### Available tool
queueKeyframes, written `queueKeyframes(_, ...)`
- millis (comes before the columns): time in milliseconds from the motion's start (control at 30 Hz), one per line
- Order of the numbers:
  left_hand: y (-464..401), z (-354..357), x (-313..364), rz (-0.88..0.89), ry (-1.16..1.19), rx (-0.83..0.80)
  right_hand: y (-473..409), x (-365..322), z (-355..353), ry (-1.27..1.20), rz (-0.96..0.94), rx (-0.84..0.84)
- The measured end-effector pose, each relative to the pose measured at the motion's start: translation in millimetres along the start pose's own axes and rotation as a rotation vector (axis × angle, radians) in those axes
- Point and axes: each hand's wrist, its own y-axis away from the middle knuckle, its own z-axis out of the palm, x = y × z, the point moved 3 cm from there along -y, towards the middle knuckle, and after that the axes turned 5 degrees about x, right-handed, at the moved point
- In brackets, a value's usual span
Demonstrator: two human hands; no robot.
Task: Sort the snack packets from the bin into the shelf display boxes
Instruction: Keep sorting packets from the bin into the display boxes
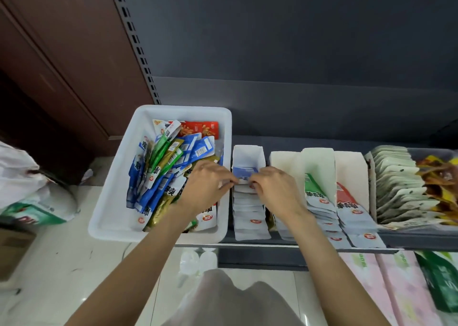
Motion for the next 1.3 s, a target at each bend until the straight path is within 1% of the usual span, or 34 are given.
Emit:
queueKeyframes(33, 7, -3, -3, -0.006, 0.000, -0.013, 2, 0, -1, -0.016, -0.036, -0.024)
queueKeyframes(67, 15, -8, -8, -0.037, 0.002, 0.008, 4, 0, -6, -0.034, -0.069, -0.026)
queueKeyframes(133, 31, -22, -22, -0.159, 0.002, 0.143, 3, -6, -20, -0.115, -0.083, 0.008)
queueKeyframes(200, 47, -38, -42, -0.327, -0.033, 0.299, -9, -20, -34, -0.271, -0.060, 0.075)
queueKeyframes(233, 54, -45, -53, -0.419, -0.061, 0.343, -18, -31, -36, -0.360, -0.059, 0.105)
queueKeyframes(267, 60, -50, -65, -0.517, -0.092, 0.352, -30, -43, -35, -0.434, -0.071, 0.129)
queueKeyframes(300, 64, -52, -76, -0.611, -0.122, 0.323, -42, -56, -29, -0.479, -0.095, 0.144)
queueKeyframes(333, 66, -52, -86, -0.690, -0.141, 0.270, -55, -69, -20, -0.490, -0.127, 0.148)
queueKeyframes(400, 70, -50, -101, -0.784, -0.149, 0.133, -80, -95, 3, -0.459, -0.216, 0.148)
queueKeyframes(467, 71, -46, -112, -0.806, -0.166, 0.024, -103, -118, 22, -0.417, -0.315, 0.131)
queueKeyframes(533, 71, -43, -118, -0.785, -0.191, -0.028, -120, -137, 40, -0.352, -0.394, 0.027)
queueKeyframes(600, 70, -45, -121, -0.766, -0.193, -0.038, -131, -150, 57, -0.244, -0.461, -0.121)
queueKeyframes(667, 70, -49, -124, -0.752, -0.159, -0.002, -133, -154, 72, -0.118, -0.511, -0.214)
queueKeyframes(700, 71, -51, -125, -0.737, -0.143, 0.019, -132, -153, 78, -0.064, -0.534, -0.214)
queueKeyframes(767, 74, -52, -125, -0.709, -0.119, 0.035, -129, -148, 84, 0.007, -0.567, -0.155)
queueKeyframes(867, 82, -51, -125, -0.702, -0.069, 0.057, -120, -143, 80, 0.032, -0.619, -0.053)
queueKeyframes(900, 85, -53, -123, -0.727, 0.003, 0.115, -117, -143, 75, 0.049, -0.644, -0.040)
queueKeyframes(933, 87, -56, -121, -0.778, 0.115, 0.207, -113, -142, 68, 0.052, -0.658, -0.041)
queueKeyframes(967, 90, -61, -118, -0.842, 0.240, 0.330, -111, -140, 58, 0.024, -0.634, -0.046)
queueKeyframes(1000, 91, -67, -113, -0.902, 0.347, 0.476, -109, -137, 46, -0.055, -0.550, -0.041)
queueKeyframes(1033, 92, -74, -107, -0.963, 0.435, 0.608, -108, -133, 30, -0.182, -0.419, 0.034)
queueKeyframes(1067, 92, -80, -98, -1.011, 0.535, 0.698, -106, -126, 14, -0.345, -0.247, 0.140)
queueKeyframes(1100, 89, -84, -91, -1.046, 0.663, 0.732, -103, -117, 3, -0.541, -0.050, 0.207)
queueKeyframes(1133, 84, -88, -82, -1.067, 0.836, 0.707, -98, -110, -5, -0.767, 0.135, 0.205)
queueKeyframes(1167, 78, -89, -75, -1.078, 1.020, 0.637, -92, -106, -9, -0.991, 0.282, 0.150)
queueKeyframes(1200, 73, -89, -68, -1.073, 1.160, 0.540, -86, -104, -10, -1.163, 0.377, 0.090)
queueKeyframes(1233, 69, -89, -63, -1.052, 1.226, 0.442, -79, -102, -11, -1.256, 0.430, 0.051)
queueKeyframes(1300, 61, -89, -50, -0.989, 1.233, 0.307, -68, -100, -13, -1.315, 0.469, 0.020)
